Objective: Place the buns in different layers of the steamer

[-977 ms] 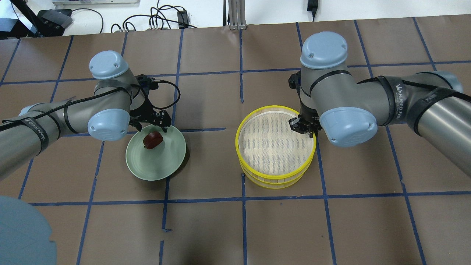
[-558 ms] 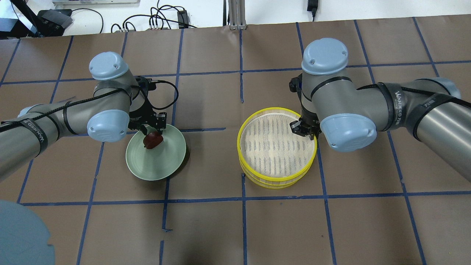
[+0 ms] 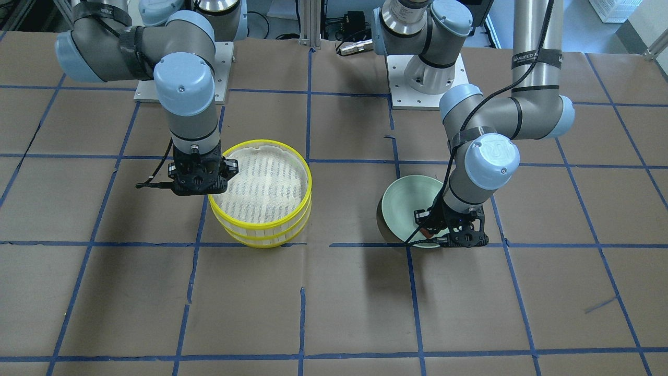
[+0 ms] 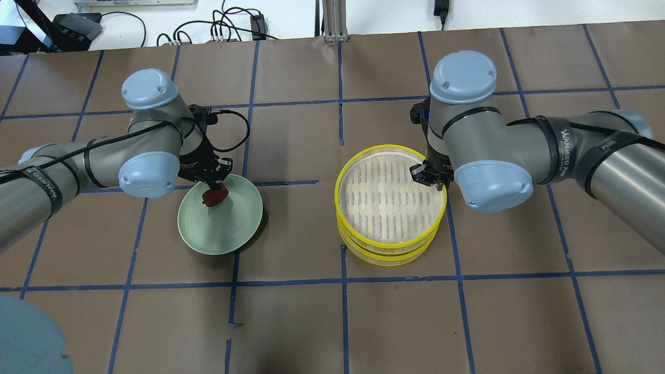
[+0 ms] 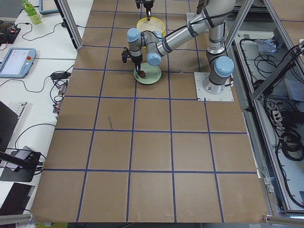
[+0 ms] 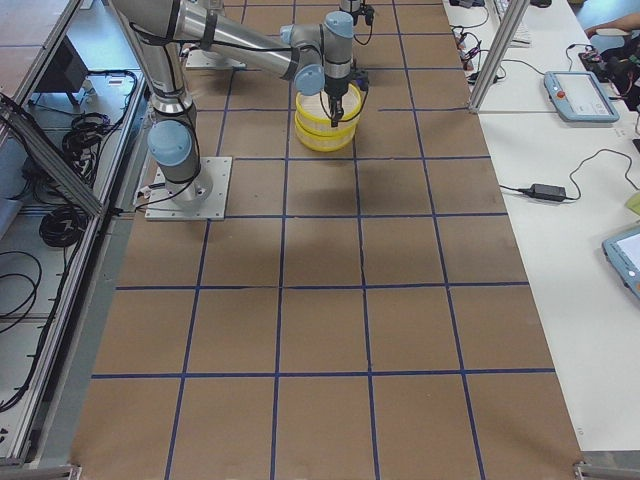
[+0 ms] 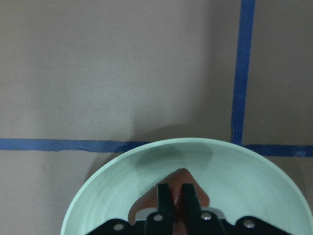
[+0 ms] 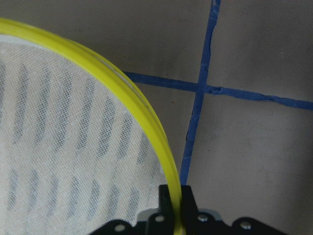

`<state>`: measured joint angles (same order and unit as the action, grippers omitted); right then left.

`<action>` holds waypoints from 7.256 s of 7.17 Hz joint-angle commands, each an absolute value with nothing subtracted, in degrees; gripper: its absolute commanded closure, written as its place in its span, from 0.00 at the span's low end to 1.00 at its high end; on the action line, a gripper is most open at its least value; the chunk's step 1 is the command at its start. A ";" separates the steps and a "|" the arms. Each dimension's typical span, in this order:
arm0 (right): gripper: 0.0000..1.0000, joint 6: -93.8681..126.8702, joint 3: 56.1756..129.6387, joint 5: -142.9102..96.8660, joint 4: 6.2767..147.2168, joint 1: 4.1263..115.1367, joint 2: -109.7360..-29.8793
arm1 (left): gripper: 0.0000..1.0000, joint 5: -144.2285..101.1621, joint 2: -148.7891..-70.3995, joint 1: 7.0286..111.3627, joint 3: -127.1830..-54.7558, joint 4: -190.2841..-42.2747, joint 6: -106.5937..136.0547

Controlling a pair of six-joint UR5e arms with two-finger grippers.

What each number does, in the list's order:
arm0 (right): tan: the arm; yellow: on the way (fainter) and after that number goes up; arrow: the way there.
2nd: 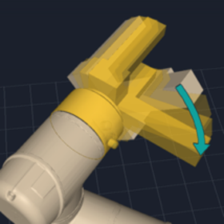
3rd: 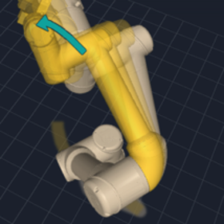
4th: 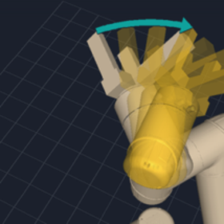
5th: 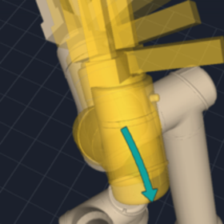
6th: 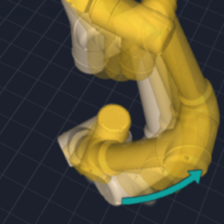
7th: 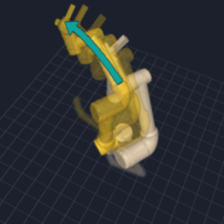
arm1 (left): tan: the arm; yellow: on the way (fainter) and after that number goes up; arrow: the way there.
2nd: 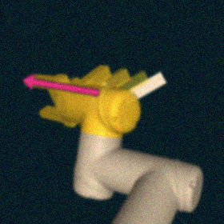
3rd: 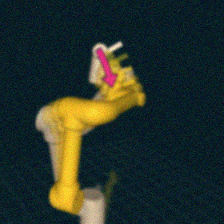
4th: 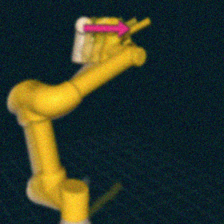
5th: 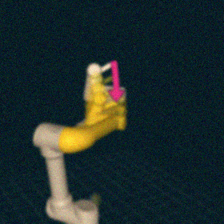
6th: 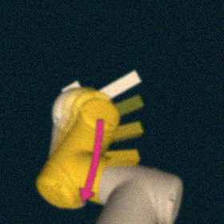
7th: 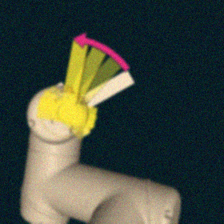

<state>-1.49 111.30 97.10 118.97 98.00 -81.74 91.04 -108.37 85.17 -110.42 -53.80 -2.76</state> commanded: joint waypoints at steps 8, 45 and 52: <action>0.93 -1.41 113.46 97.21 119.18 98.09 -81.74 | 1.00 90.71 -99.32 86.22 -103.90 -67.32 0.79; 0.00 0.44 89.91 89.82 90.00 90.70 -90.97 | 0.00 88.06 -87.28 82.00 -88.59 -96.85 -4.31; 0.00 0.53 90.00 89.74 90.00 90.70 -90.97 | 0.00 87.90 -87.36 83.76 -89.30 -96.42 -5.13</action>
